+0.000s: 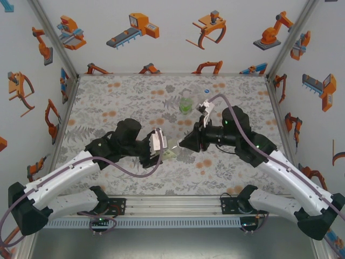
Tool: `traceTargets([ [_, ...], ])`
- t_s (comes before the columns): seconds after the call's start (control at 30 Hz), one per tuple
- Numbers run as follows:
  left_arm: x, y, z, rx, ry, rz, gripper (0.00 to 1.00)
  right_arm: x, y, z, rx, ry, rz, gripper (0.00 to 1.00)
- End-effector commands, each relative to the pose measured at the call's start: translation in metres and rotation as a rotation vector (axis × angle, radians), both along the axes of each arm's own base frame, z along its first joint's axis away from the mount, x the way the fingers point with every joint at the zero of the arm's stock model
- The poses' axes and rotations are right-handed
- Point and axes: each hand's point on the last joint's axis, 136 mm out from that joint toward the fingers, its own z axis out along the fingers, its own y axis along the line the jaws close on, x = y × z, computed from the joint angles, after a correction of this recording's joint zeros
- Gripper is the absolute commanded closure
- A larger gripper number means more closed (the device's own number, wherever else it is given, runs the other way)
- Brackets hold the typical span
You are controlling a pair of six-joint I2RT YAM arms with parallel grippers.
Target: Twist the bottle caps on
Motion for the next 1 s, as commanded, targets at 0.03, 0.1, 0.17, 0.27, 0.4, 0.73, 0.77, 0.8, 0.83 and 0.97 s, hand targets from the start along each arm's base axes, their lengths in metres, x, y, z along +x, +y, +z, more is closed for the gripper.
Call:
traceTargets([
  [0.03, 0.025, -0.013, 0.024, -0.085, -0.074, 0.088, 1.0, 0.032, -0.034, -0.059, 0.039, 0.606, -0.547, 1.0],
  [0.1, 0.03, -0.014, 0.022, -0.077, -0.079, 0.106, 1.0, 0.029, -0.03, -0.074, 0.074, 0.769, -0.601, 1.0],
  [0.17, 0.032, -0.015, 0.022, -0.072, -0.084, 0.109, 1.0, 0.03, -0.022, -0.076, 0.115, 0.828, -0.594, 0.99],
  [0.27, 0.032, -0.015, 0.021, -0.074, -0.084, 0.102, 1.0, 0.033, -0.024, -0.072, 0.126, 0.799, -0.603, 0.91],
  [0.4, 0.027, -0.015, 0.02, -0.068, -0.082, 0.078, 1.0, 0.04, -0.032, -0.036, 0.117, 0.549, -0.55, 0.67],
  [0.73, -0.01, -0.015, 0.021, -0.054, 0.009, -0.105, 1.0, -0.009, -0.012, 0.055, 0.001, -0.208, 0.034, 0.45],
  [0.77, -0.016, -0.015, 0.024, -0.067, 0.015, -0.131, 1.0, -0.021, -0.009, 0.058, -0.009, -0.266, 0.119, 0.45],
  [0.8, -0.021, -0.014, 0.025, -0.079, 0.021, -0.157, 1.0, -0.031, -0.006, 0.059, -0.02, -0.321, 0.2, 0.45],
  [0.83, -0.026, -0.014, 0.026, -0.089, 0.025, -0.178, 1.0, -0.043, -0.005, 0.062, -0.016, -0.365, 0.277, 0.45],
  [0.97, -0.04, -0.013, 0.03, -0.122, 0.039, -0.243, 1.0, -0.084, -0.005, 0.062, 0.012, -0.547, 0.56, 0.45],
])
